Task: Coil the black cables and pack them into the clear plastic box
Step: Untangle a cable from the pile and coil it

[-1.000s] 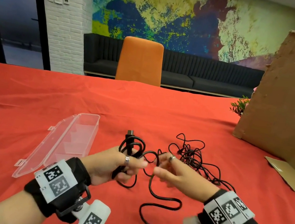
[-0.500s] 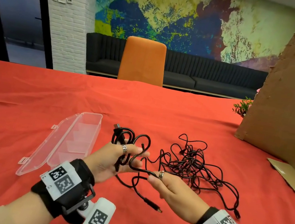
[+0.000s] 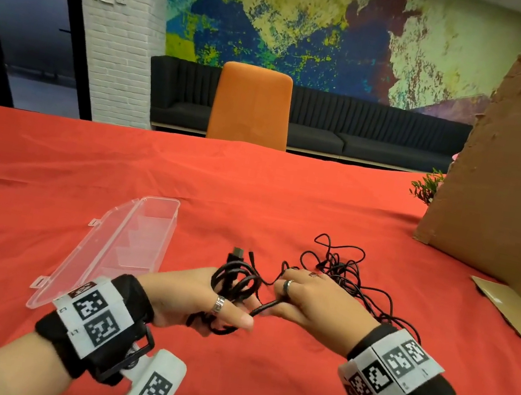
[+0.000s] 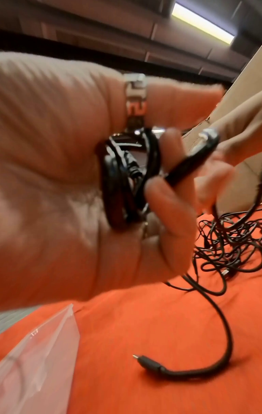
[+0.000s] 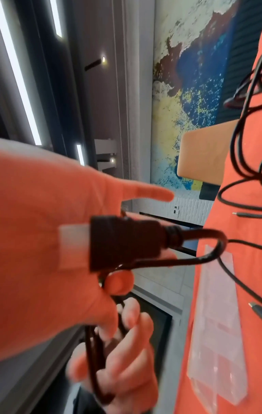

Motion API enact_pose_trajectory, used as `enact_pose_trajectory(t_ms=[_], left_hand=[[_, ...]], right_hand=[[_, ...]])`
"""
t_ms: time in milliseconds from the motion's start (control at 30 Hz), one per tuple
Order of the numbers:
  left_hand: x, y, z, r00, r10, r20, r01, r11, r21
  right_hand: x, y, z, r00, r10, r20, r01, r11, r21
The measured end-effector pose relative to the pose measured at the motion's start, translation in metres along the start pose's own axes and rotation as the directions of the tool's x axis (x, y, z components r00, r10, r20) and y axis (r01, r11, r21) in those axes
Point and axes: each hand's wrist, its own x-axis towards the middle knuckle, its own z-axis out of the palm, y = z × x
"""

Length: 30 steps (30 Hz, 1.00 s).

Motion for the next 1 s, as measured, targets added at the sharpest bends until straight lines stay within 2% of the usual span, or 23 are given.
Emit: enact_pose_trajectory(t_ms=[67, 133, 233, 333, 400, 500, 533, 567, 633, 700, 767, 833, 900, 1000], left_hand=[[0.002, -0.001, 0.006, 0.999, -0.018, 0.048, 0.017, 1.0, 0.009], [0.004, -0.002, 0.009, 1.0, 0.002, 0.005, -0.002, 1.0, -0.007], [0.003, -0.006, 0.004, 0.996, 0.068, -0.065, -0.072, 0.995, -0.069], [0.002, -0.009, -0.002, 0.974, 0.142, -0.175, -0.178, 0.961, -0.209], [0.005, -0.011, -0.005, 0.953, 0.15, -0.265, -0.233, 0.919, -0.318], [0.013, -0.015, -0.006, 0.906, 0.144, -0.397, -0.32, 0.848, -0.423], [0.015, -0.015, -0.005, 0.889, 0.141, -0.436, -0.351, 0.82, -0.452], [0.016, -0.016, -0.005, 0.876, 0.136, -0.463, -0.372, 0.801, -0.469], [0.018, -0.018, -0.005, 0.889, 0.136, -0.437, -0.362, 0.794, -0.488], [0.016, -0.019, -0.004, 0.944, 0.138, -0.298, -0.282, 0.805, -0.522], [0.013, -0.019, -0.004, 0.972, 0.143, -0.185, -0.222, 0.816, -0.534], [0.011, -0.017, -0.005, 0.978, 0.112, -0.174, -0.19, 0.823, -0.535], [0.01, -0.013, -0.005, 0.978, 0.09, -0.19, -0.177, 0.837, -0.518], [0.01, -0.009, -0.002, 0.979, 0.071, -0.193, -0.146, 0.901, -0.409]], right_hand=[[0.005, -0.006, -0.002, 0.998, 0.049, 0.026, -0.049, 0.999, 0.021], [0.009, -0.012, -0.004, 0.995, 0.097, 0.03, -0.099, 0.992, 0.081], [0.008, -0.012, 0.0, 0.977, 0.197, 0.086, -0.215, 0.918, 0.334], [0.002, -0.009, 0.016, 0.935, 0.236, 0.265, -0.347, 0.762, 0.547], [-0.004, -0.013, 0.026, 0.915, 0.207, 0.346, -0.398, 0.607, 0.688], [-0.01, -0.026, 0.031, 0.895, 0.189, 0.403, -0.442, 0.274, 0.854], [-0.011, -0.03, 0.031, 0.896, 0.181, 0.405, -0.437, 0.208, 0.875], [-0.011, -0.034, 0.029, 0.903, 0.167, 0.396, -0.424, 0.195, 0.884], [-0.012, -0.039, 0.023, 0.933, 0.124, 0.339, -0.36, 0.305, 0.881], [-0.013, -0.042, 0.013, 0.959, 0.104, 0.264, -0.283, 0.419, 0.863], [-0.013, -0.041, 0.001, 0.976, 0.109, 0.19, -0.219, 0.499, 0.838], [-0.014, -0.04, -0.009, 0.989, 0.122, 0.089, -0.145, 0.598, 0.788], [-0.016, -0.038, -0.015, 0.988, 0.157, -0.007, -0.096, 0.641, 0.762], [-0.015, -0.035, -0.016, 0.97, 0.219, -0.109, -0.061, 0.647, 0.76]])
